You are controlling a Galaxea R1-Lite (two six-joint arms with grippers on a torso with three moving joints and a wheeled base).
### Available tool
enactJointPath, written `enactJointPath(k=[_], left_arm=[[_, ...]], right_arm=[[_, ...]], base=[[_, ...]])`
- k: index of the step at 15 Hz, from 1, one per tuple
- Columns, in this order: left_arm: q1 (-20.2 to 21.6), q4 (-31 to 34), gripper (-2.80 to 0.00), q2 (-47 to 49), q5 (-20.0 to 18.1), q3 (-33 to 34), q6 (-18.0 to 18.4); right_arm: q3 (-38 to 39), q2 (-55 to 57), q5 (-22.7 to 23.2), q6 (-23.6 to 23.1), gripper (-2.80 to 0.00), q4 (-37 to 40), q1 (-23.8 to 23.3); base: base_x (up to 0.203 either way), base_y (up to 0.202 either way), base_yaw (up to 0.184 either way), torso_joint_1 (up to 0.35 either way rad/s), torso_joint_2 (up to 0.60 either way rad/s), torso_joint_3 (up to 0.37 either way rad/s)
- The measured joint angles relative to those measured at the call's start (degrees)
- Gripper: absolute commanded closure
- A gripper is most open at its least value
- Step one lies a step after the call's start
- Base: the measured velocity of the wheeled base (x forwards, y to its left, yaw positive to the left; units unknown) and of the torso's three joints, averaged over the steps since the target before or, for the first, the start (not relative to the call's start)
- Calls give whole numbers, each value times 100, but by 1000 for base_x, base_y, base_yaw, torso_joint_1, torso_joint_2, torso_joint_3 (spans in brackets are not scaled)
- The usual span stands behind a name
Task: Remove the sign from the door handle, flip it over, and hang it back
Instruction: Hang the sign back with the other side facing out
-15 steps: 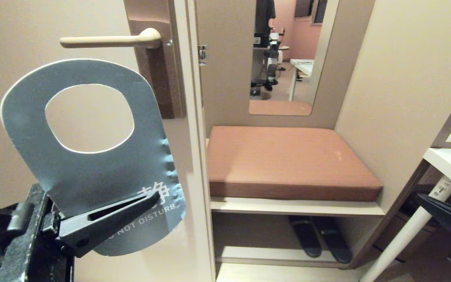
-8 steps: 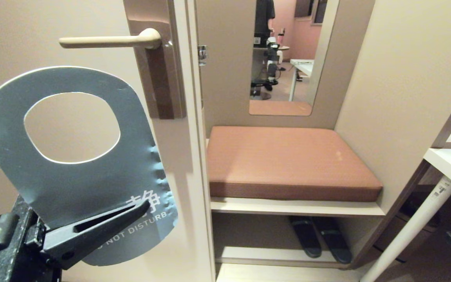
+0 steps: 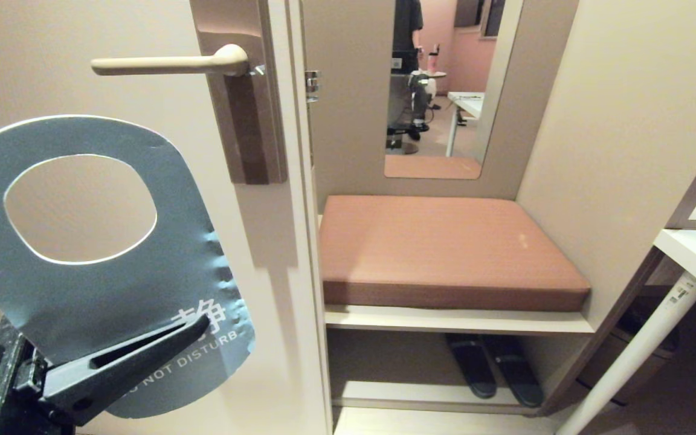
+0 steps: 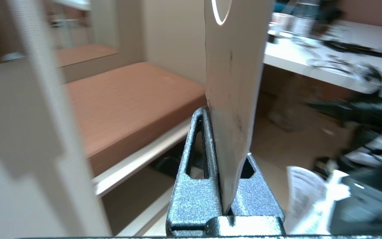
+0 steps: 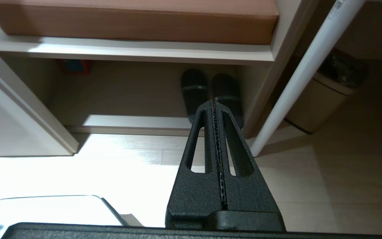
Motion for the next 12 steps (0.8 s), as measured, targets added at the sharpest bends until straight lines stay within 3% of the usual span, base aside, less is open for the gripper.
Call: enactJointPath(k=[2, 12], left_arm=[[91, 105, 0, -20, 195, 17, 5], [1527, 446, 0, -22, 198, -30, 77]], right_arm=[[20, -94, -6, 0, 0, 118, 2], [27, -173, 57, -16, 0, 128, 2]], base=[[0, 0, 0, 0, 0, 0], [0, 0, 0, 0, 0, 0]])
